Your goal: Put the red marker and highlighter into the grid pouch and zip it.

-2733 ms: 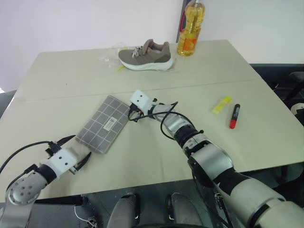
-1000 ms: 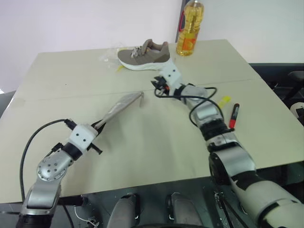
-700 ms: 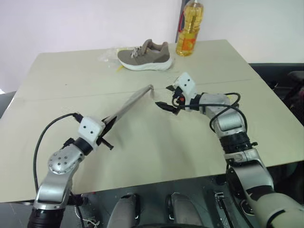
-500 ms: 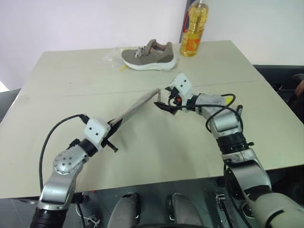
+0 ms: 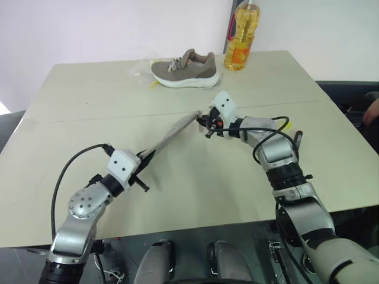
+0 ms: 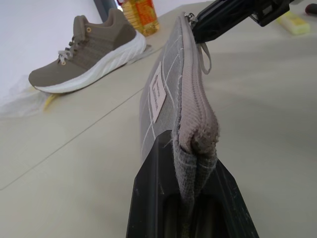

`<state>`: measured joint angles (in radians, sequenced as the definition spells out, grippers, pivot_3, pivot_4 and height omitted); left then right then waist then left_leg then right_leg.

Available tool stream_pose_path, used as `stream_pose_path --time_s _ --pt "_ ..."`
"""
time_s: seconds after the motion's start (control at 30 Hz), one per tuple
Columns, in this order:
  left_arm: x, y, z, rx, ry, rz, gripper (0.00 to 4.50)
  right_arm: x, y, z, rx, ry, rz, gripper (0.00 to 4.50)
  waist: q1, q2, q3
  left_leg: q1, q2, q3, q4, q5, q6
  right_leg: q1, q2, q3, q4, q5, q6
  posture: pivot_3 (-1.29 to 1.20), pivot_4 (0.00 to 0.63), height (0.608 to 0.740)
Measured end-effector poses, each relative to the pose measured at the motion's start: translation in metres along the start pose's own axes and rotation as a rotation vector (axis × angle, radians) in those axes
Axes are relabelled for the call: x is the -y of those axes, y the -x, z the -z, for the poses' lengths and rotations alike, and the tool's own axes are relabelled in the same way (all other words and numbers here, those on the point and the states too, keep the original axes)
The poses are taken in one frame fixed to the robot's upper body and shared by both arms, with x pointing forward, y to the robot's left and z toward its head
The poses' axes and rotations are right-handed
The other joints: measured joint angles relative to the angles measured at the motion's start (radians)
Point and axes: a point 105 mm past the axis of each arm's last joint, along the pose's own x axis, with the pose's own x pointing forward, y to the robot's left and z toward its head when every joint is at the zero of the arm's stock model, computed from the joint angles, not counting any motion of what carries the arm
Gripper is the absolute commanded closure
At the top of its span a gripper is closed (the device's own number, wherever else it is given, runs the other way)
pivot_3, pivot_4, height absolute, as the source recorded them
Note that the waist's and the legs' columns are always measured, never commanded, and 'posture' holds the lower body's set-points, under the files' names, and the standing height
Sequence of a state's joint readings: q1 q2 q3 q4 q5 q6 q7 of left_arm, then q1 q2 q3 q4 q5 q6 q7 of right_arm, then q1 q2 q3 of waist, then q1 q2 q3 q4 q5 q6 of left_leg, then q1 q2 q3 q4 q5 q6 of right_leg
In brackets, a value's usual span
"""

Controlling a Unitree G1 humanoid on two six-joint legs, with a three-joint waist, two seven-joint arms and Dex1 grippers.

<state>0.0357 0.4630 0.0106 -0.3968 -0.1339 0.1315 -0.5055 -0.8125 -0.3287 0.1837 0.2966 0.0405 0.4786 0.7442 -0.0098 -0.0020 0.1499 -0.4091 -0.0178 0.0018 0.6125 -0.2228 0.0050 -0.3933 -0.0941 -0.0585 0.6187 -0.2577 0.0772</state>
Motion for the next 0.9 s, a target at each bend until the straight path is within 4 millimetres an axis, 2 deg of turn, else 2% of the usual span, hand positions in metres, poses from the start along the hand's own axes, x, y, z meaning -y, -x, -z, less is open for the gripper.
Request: stream_pose_path --time_s 0.23,0.57,0.73,0.9 --pt "0.020 -0.020 0.002 -0.020 -0.021 0.009 4.50 -0.022 0.006 -0.005 -0.064 0.236 -0.098 4.45 0.003 0.000 0.000 0.000 0.000 0.000 0.001 0.000 0.000 0.000 0.000 0.000 0.000 0.000 0.000 0.00 0.150 0.731" --pt "0.040 -0.070 0.000 -0.009 -0.026 -0.012 4.50 -0.067 0.028 -0.010 -0.100 0.461 -0.324 4.45 0.025 -0.002 0.000 0.000 0.000 -0.001 0.003 0.000 0.000 0.002 0.004 -0.001 0.000 0.000 0.001 0.00 0.150 0.731" --pt "0.045 -0.087 -0.003 0.018 -0.024 -0.004 4.50 -0.071 0.034 -0.012 -0.113 0.486 -0.341 4.45 0.024 -0.002 0.000 0.000 0.000 -0.001 0.003 0.000 0.000 0.002 0.003 -0.001 0.000 0.000 0.001 0.00 0.150 0.731" --pt "0.050 -0.092 -0.002 0.023 -0.003 0.004 4.50 -0.073 0.036 -0.007 -0.133 0.491 -0.336 4.45 0.024 -0.002 0.000 0.000 0.000 -0.001 0.003 0.000 0.000 0.002 0.003 -0.001 0.000 0.000 0.001 0.00 0.150 0.731"
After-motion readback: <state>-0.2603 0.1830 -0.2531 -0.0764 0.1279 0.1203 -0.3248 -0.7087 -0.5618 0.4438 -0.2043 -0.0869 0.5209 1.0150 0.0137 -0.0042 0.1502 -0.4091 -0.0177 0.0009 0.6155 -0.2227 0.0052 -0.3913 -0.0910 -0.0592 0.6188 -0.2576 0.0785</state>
